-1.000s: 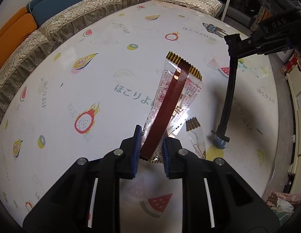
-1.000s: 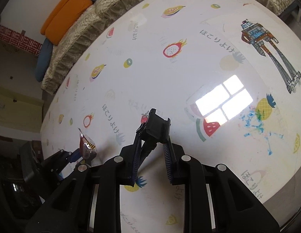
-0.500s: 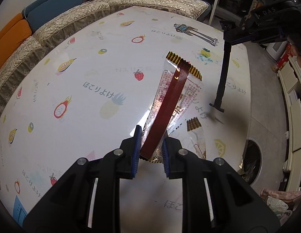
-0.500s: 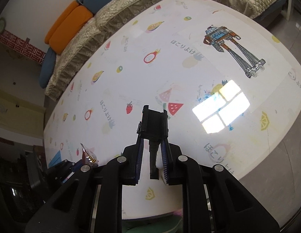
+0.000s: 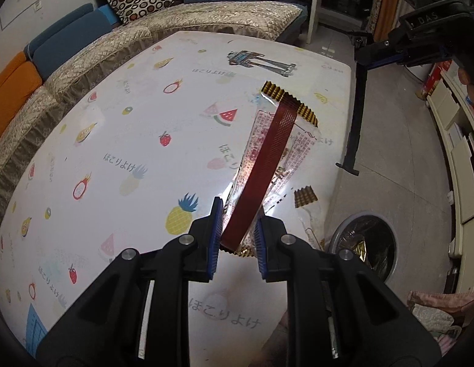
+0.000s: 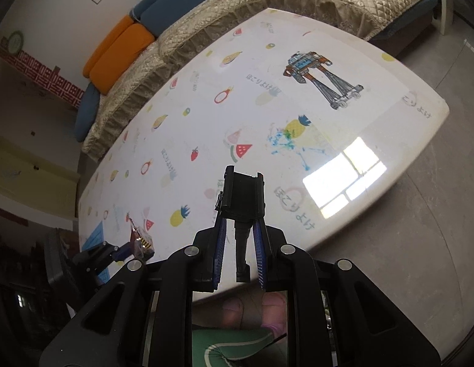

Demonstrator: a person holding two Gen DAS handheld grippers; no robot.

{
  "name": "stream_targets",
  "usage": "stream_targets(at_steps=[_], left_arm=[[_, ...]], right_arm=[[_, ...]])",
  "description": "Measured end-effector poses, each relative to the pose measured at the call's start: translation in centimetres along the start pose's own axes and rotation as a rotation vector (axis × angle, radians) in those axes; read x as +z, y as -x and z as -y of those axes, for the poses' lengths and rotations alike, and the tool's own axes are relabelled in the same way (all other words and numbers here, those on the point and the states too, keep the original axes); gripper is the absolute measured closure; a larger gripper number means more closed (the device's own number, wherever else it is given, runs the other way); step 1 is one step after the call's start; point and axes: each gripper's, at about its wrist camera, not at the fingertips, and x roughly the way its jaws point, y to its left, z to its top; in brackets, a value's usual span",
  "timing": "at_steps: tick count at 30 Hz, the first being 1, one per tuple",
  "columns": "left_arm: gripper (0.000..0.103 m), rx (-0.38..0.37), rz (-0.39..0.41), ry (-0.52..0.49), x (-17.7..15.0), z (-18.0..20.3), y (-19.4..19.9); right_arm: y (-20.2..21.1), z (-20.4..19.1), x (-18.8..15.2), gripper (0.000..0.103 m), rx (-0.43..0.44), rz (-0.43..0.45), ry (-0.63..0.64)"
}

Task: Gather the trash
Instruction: 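Carry the wrapper and black stick off the table over the bin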

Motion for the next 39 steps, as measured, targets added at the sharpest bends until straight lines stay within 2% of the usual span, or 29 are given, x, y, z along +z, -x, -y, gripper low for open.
stream_targets(at_steps=[7,14,19,28,39], left_arm=[[0.085,-0.026,0.018,-0.103,0.8,6.4,0.5],[0.085,-0.058,0.004,-0.181,1.1,12.1,-0.9],[0.085,-0.088,-0.029,-0.245,0.1,16.8,-2.7],[0.085,-0.145,-0.132,-0.312,-3.0,22.7,-7.5],[0.085,-0.213,-0.292,-0.363,-8.0,26.5,-14.1]], right_arm=[[2.6,6.5,-5.1,0.084,-0.006,0.0,-0.078],[4.2,11.7,-9.3,0.084,-0.012,0.003,-0.15],[4.2,14.7,-12.0,0.084,-0.023,-0.009,-0.184],[1.3,19.4,-16.3,0.084,-0.041,-0.078,-0.236],[-4.2,22.9,-20.9,0.084,-0.081,-0.175,-0.264]])
